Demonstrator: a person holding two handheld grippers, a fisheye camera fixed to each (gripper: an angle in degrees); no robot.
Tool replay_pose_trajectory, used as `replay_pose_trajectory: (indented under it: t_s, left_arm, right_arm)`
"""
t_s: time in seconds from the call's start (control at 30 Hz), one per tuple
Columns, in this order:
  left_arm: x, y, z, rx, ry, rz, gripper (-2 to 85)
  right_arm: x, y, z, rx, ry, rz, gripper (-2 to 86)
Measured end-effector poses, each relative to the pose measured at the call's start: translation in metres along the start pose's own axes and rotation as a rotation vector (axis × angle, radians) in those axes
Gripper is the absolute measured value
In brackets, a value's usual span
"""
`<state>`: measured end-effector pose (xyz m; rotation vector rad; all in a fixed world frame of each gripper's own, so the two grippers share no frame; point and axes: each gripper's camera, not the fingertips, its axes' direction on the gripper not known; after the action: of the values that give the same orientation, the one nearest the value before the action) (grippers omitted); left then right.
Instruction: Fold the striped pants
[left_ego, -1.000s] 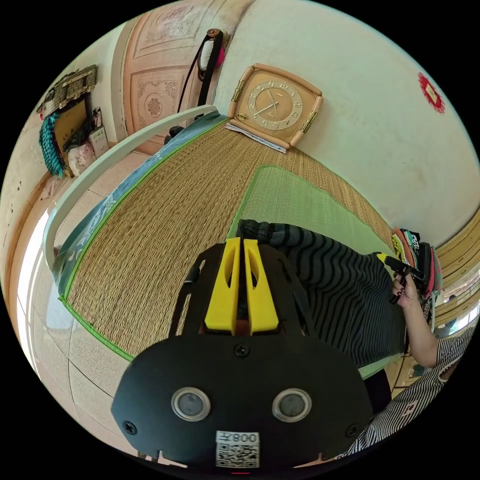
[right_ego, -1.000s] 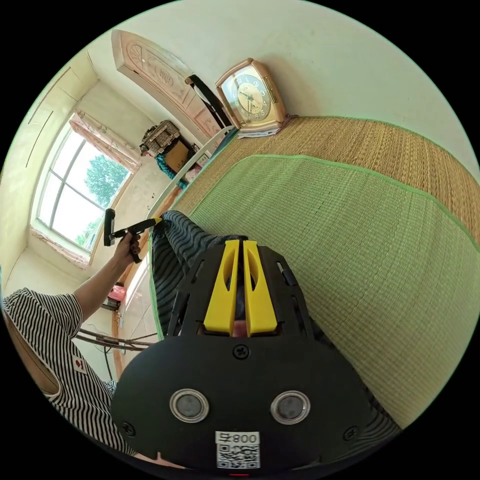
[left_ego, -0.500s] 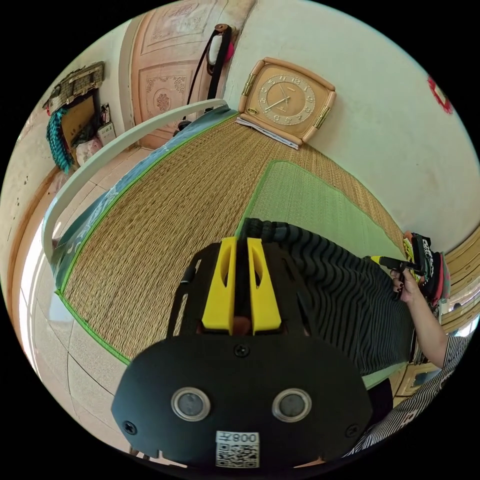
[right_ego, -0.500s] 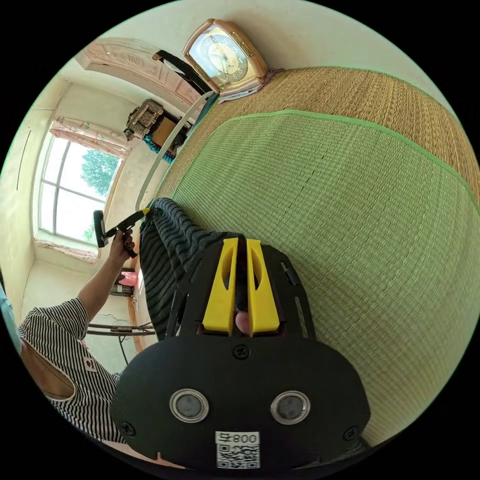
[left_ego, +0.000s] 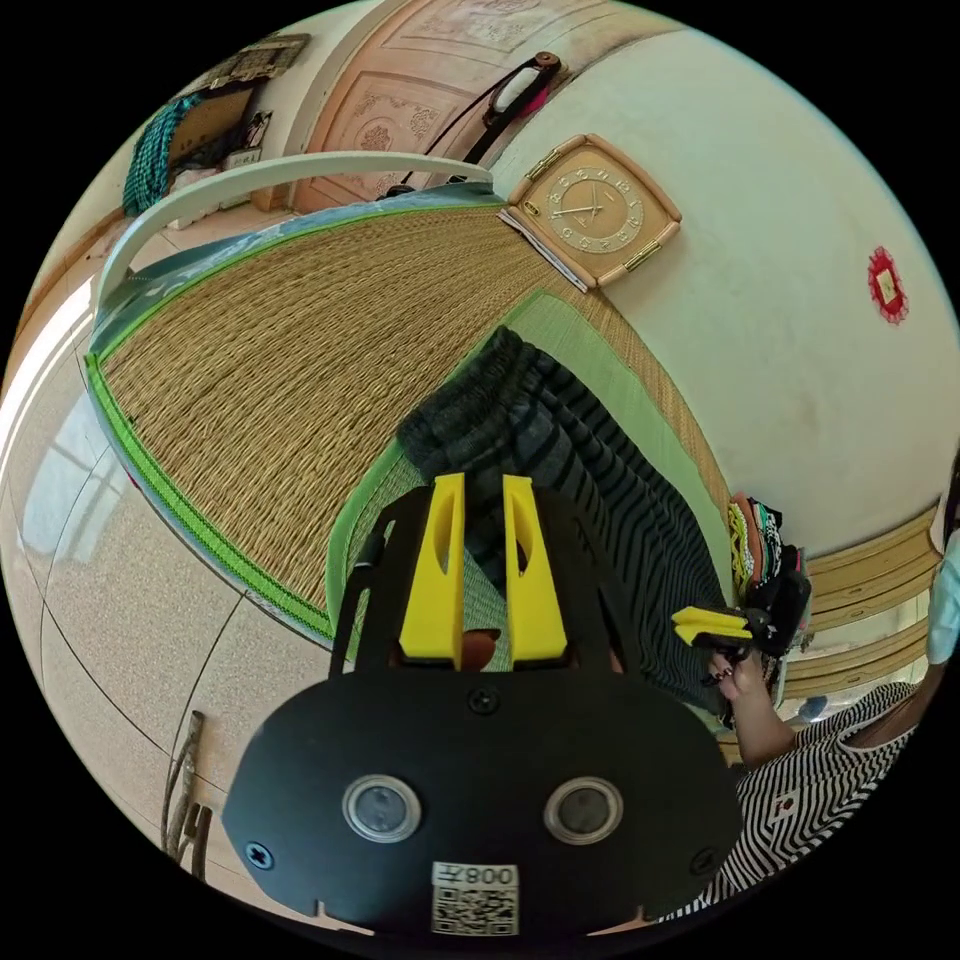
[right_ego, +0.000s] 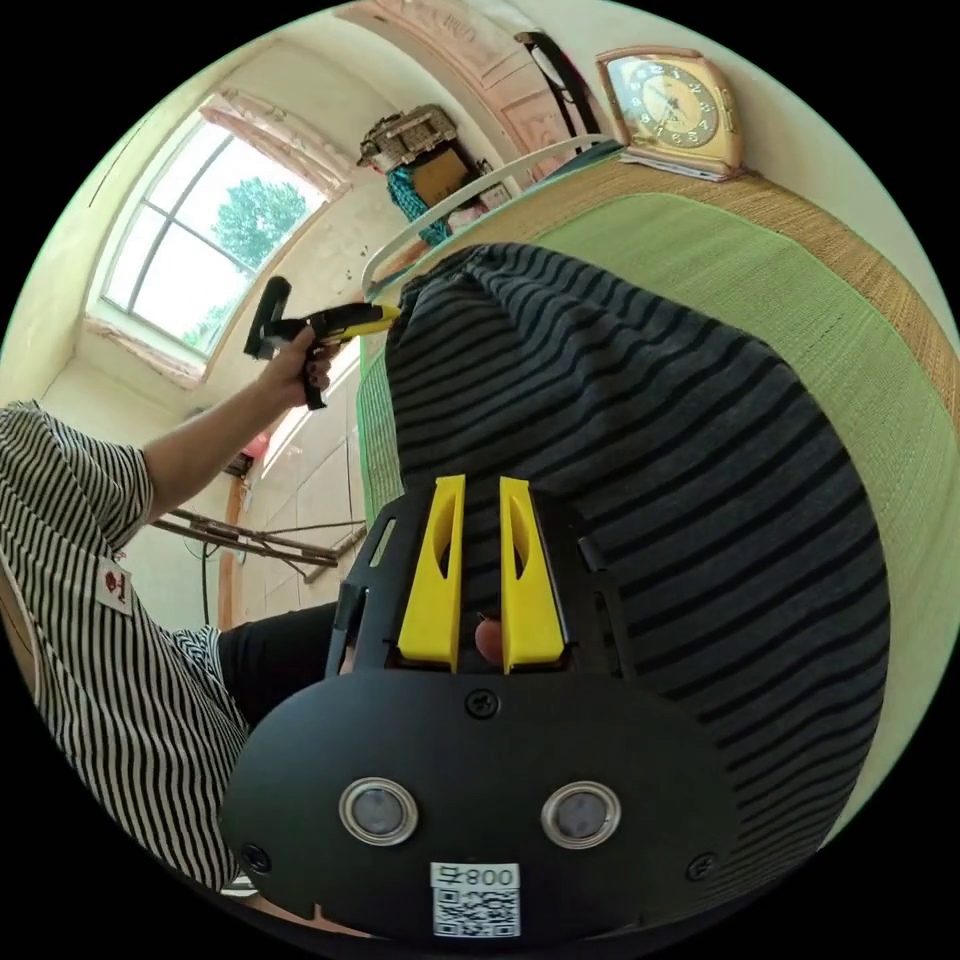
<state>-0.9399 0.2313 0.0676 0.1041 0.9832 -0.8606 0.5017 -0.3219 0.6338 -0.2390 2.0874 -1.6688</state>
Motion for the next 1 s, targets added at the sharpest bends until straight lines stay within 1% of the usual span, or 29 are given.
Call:
replay_pose_trajectory:
  t_s: [0.07, 0.1, 0.17, 0.23, 0.3, 0.4, 0.5, 0.6, 0.67, 0.7, 0.73, 0.77, 0.83, 0.87, 0.9, 0.93, 1.0]
  left_arm:
    - [-0.009, 0.0, 0.002, 0.014, 0.013, -0.004, 3.7]
    - [-0.011, 0.0, 0.002, 0.023, 0.011, -0.001, 3.5]
    - [-0.018, 0.002, 0.006, 0.03, -0.039, 0.009, 3.1]
    - [-0.029, 0.004, 0.022, -0.007, -0.074, -0.019, 3.1]
    - [-0.041, 0.007, 0.034, -0.013, -0.065, -0.037, 3.3]
    - [-0.047, 0.016, 0.036, 0.06, -0.077, -0.03, 4.1]
    - [-0.044, 0.033, 0.036, 0.148, -0.165, -0.033, 3.8]
    - [-0.028, 0.054, 0.045, 0.189, -0.136, 0.04, 2.6]
    - [-0.005, 0.072, 0.077, 0.087, -0.016, 0.19, 1.5]
    - [0.001, 0.077, 0.088, 0.048, 0.006, 0.223, 1.3]
    - [0.014, 0.088, 0.114, -0.045, 0.04, 0.302, 0.8]
    - [0.024, 0.098, 0.139, -0.139, 0.038, 0.377, 0.6]
    - [0.031, 0.116, 0.171, -0.211, -0.005, 0.444, 0.3]
    - [0.031, 0.126, 0.193, -0.275, -0.058, 0.49, 0.2]
    - [0.029, 0.13, 0.202, -0.292, -0.089, 0.486, 0.2]
    - [0.022, 0.136, 0.212, -0.275, -0.08, 0.466, 0.1]
    - [0.01, 0.137, 0.226, -0.301, -0.048, 0.424, 0.1]
  right_arm:
    - [-0.004, 0.005, 0.017, -0.051, 0.034, 0.029, 2.5]
    - [-0.005, 0.008, 0.019, -0.042, -0.006, 0.038, 1.6]
    - [-0.008, 0.013, 0.024, -0.046, -0.029, 0.007, 0.8]
    - [-0.008, 0.016, 0.032, -0.028, -0.012, 0.009, 0.5]
    - [-0.002, 0.015, 0.036, -0.028, -0.032, 0.031, 0.3]
    - [0.002, 0.014, 0.04, -0.028, -0.032, 0.038, 0.2]
    - [0.001, 0.013, 0.039, -0.023, 0.001, 0.047, 0.1]
    - [0.002, 0.023, 0.022, 0.041, 0.033, 0.095, 0.1]
    - [0.002, 0.037, 0.011, 0.07, 0.061, 0.13, 0.1]
    - [0.003, 0.05, 0.006, 0.079, 0.099, 0.162, 0.1]
    - [0.004, 0.056, 0.005, 0.078, 0.118, 0.178, 0.1]
    - [0.006, 0.07, 0.004, 0.074, 0.159, 0.214, 0.1]
    - [0.013, 0.091, 0.009, 0.04, 0.187, 0.281, 0.1]
    - [0.019, 0.103, 0.019, 0.001, 0.196, 0.316, 0.1]
    - [0.023, 0.115, 0.026, 0.013, 0.175, 0.343, 0.1]
    - [0.024, 0.12, 0.026, 0.046, 0.158, 0.362, 0.1]
    - [0.027, 0.122, 0.029, 0.054, 0.136, 0.396, 0.1]
